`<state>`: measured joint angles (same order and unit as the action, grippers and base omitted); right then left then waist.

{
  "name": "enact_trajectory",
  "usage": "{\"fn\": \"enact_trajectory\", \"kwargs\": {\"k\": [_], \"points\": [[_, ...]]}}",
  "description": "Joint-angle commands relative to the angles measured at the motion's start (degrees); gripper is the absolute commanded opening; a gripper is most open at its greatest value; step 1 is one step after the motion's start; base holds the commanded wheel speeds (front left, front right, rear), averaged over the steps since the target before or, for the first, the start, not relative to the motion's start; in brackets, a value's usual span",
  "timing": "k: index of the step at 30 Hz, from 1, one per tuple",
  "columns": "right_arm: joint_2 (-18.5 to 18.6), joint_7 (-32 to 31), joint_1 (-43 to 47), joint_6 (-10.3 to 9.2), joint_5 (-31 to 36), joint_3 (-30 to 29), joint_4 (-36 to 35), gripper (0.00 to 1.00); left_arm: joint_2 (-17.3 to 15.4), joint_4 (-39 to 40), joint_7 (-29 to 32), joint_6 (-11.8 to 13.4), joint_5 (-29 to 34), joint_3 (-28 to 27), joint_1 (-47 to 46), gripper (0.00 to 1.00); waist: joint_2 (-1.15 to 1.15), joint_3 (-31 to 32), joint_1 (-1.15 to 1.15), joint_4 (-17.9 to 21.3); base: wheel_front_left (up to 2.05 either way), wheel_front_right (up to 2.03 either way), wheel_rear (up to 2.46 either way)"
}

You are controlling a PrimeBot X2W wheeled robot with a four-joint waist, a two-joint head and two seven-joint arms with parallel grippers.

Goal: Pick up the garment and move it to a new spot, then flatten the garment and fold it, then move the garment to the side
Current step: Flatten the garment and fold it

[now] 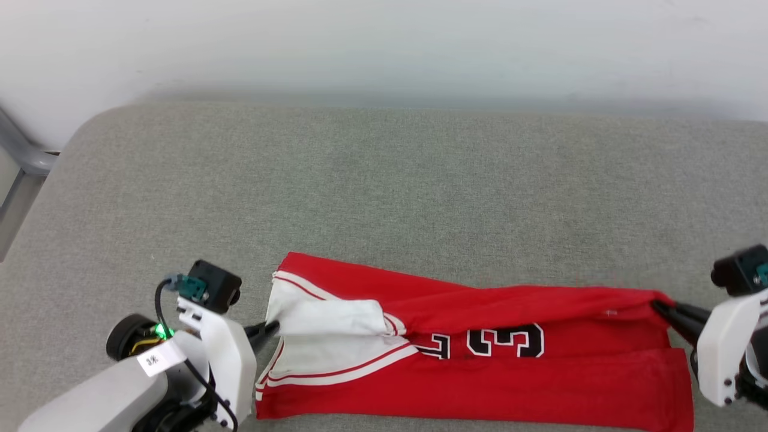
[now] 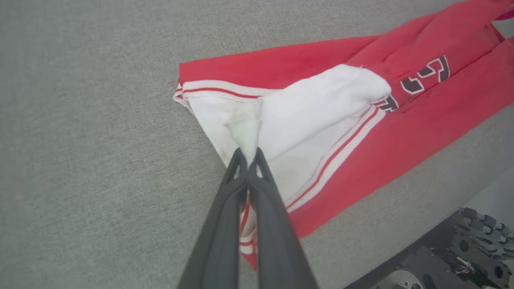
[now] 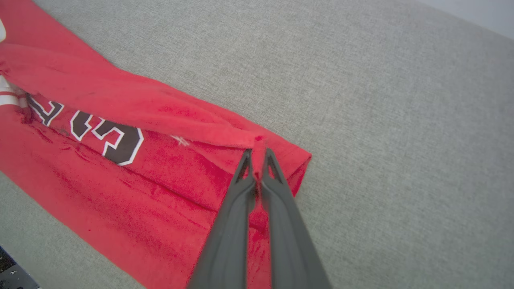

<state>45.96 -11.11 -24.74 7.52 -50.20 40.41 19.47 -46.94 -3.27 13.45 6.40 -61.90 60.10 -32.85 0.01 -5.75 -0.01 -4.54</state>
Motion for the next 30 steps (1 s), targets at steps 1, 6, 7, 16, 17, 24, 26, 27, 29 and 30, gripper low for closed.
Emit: {"fn": "enact_trajectory", "kwargs": {"k": [1, 6, 7, 16, 17, 24, 26, 27, 29, 30], "points": [[0.5, 0.4, 2.2, -0.08, -0.2, -0.8, -0.7, 0.00, -0.5, 0.6, -0.5, 0.6, -0.4, 0.0, 1.3, 0.00, -0.01, 0.2, 0.01, -0.1, 0.00, 0.00, 0.00], [0.7, -0.4, 7.9, -0.07, -0.6, -3.7, -2.6, 0.00, -0.6, 0.9, -1.6, 1.8, -1.6, 0.6, 4.8, 0.00, -0.01, 0.0, 0.01, 0.5, 0.00, 0.00, 0.00], [0.4, -0.4, 8.7, -0.08, -0.4, -4.3, -2.7, 0.00, -0.5, 0.8, -1.8, 2.0, -1.8, 0.6, 5.3, 0.00, -0.01, -0.1, 0.01, 0.6, 0.00, 0.00, 0.00], [-3.0, -2.4, 15.1, -0.07, -0.2, -7.2, -1.1, 0.00, 1.8, -2.9, -3.2, 1.8, -2.5, 1.7, 8.0, 0.00, -0.01, -1.7, 0.01, 0.9, 0.00, 0.00, 0.00], [-3.3, -2.2, 15.6, -0.07, -0.2, -7.5, -1.0, 0.00, 2.1, -3.5, -3.6, 1.7, -2.7, 1.6, 8.2, 0.00, -0.01, -1.8, 0.01, 0.9, 0.00, 0.00, 0.00], [-4.8, -0.5, 17.7, -0.08, 1.3, -10.6, -1.7, 1.00, 3.3, -6.2, -8.8, 3.2, -1.4, 0.5, 9.4, 1.00, -0.01, -0.6, 0.01, 1.4, 0.00, 0.00, 0.00], [-4.9, -0.1, 18.0, -0.07, 1.9, -11.7, -2.7, 1.00, 3.3, -6.1, -11.2, 4.1, -0.6, -0.1, 9.9, 1.00, -0.01, 0.1, 0.01, 1.5, 0.00, 0.00, 0.00], [-5.0, 0.0, 18.2, -0.07, 1.9, -12.4, -3.3, 1.00, 3.3, -5.9, -12.5, 4.7, 0.0, -0.4, 10.2, 1.00, -0.01, 0.5, 0.01, 1.5, 0.00, 0.00, 0.00], [-4.8, 0.1, 18.7, -0.07, 2.1, -13.9, -5.0, 1.00, 3.5, -5.6, -15.5, 6.6, 0.7, -1.3, 10.9, 1.00, -0.01, 1.2, 0.01, 1.5, 0.00, 0.00, 0.00], [-4.5, 0.0, 19.1, -0.07, 2.1, -14.8, -5.8, 1.00, 3.6, -5.3, -17.0, 7.4, 1.2, -1.8, 11.2, 1.00, -0.01, 1.6, 0.01, 1.5, 0.00, 0.00, 0.00]]}}
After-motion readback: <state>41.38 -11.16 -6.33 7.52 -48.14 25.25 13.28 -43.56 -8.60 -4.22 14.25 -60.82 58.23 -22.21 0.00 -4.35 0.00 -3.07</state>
